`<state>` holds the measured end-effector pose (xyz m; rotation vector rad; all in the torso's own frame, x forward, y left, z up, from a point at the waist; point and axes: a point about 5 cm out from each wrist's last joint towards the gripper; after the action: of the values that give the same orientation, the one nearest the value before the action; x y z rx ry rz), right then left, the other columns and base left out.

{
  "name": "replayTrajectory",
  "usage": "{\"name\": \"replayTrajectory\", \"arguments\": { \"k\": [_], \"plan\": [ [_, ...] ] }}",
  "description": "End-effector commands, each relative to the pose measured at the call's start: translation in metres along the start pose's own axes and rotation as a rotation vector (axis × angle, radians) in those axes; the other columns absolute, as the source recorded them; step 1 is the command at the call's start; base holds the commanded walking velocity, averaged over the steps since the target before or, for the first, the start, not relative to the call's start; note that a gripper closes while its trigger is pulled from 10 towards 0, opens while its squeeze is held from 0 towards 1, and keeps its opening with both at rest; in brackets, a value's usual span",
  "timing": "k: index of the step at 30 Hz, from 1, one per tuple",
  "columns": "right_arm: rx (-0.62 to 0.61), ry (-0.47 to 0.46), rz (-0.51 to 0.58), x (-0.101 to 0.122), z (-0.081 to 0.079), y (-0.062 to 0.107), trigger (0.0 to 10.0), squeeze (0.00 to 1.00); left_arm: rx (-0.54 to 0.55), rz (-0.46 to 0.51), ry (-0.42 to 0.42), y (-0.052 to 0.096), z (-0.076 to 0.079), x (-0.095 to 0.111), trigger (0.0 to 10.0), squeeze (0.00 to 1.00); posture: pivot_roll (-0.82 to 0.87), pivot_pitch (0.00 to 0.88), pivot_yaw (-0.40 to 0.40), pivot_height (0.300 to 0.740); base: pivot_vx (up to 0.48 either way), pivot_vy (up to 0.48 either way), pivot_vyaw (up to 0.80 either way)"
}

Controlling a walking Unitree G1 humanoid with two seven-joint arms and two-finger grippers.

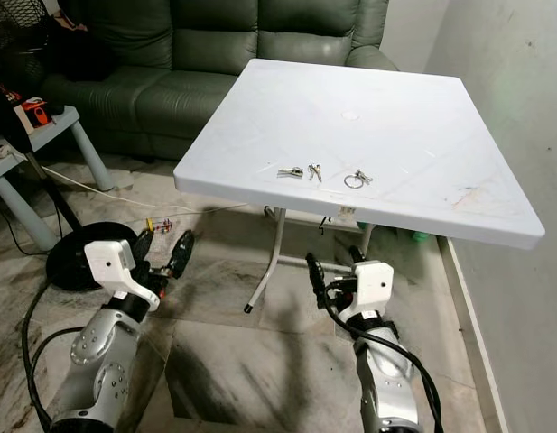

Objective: Hang keys on a hook

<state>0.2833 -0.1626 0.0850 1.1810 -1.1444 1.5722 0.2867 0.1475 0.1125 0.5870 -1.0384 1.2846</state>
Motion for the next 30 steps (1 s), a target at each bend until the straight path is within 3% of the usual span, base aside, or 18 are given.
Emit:
{"name": "replayTrajectory", "arguments": {
  "k": [1,6,24,30],
  "plan": [
    [-0.003,-0.004,0.036,0.011,0.0,-0.006,10.0,0.0,-0.003,0.013,-0.001,-0.003,0.003,0.008,10.0,0.0,-0.01,0.0,-0.033,0.715,0.0,0.0,0.0],
    [0.004,-0.012,0.071,0.025,-0.002,-0.015,10.0,0.0,-0.007,0.017,-0.01,-0.005,0.005,0.014,10.0,0.0,-0.01,0.0,-0.034,0.715,0.0,0.0,0.0],
    [0.03,0.008,0.032,0.026,-0.003,-0.02,10.0,0.0,0.047,-0.026,-0.01,-0.008,0.0,0.015,10.0,0.0,0.0,0.0,-0.044,0.715,0.0,0.0,0.0],
    [0.03,0.007,0.029,0.026,-0.003,-0.02,10.0,0.0,0.049,-0.035,-0.013,-0.01,0.0,0.015,10.0,0.0,0.0,0.0,-0.04,0.715,0.289,0.0,0.0]
  ]
}}
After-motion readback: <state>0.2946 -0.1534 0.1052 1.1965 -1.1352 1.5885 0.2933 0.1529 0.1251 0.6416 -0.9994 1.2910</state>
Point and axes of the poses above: a point about 5 cm out from each wrist's last joint towards the gripper, its own y axis pointing back from the gripper into the wrist, its own x axis along the axis of the wrist's last joint, z = x × y, and after that the axes turned 12 degrees about y, right-handed
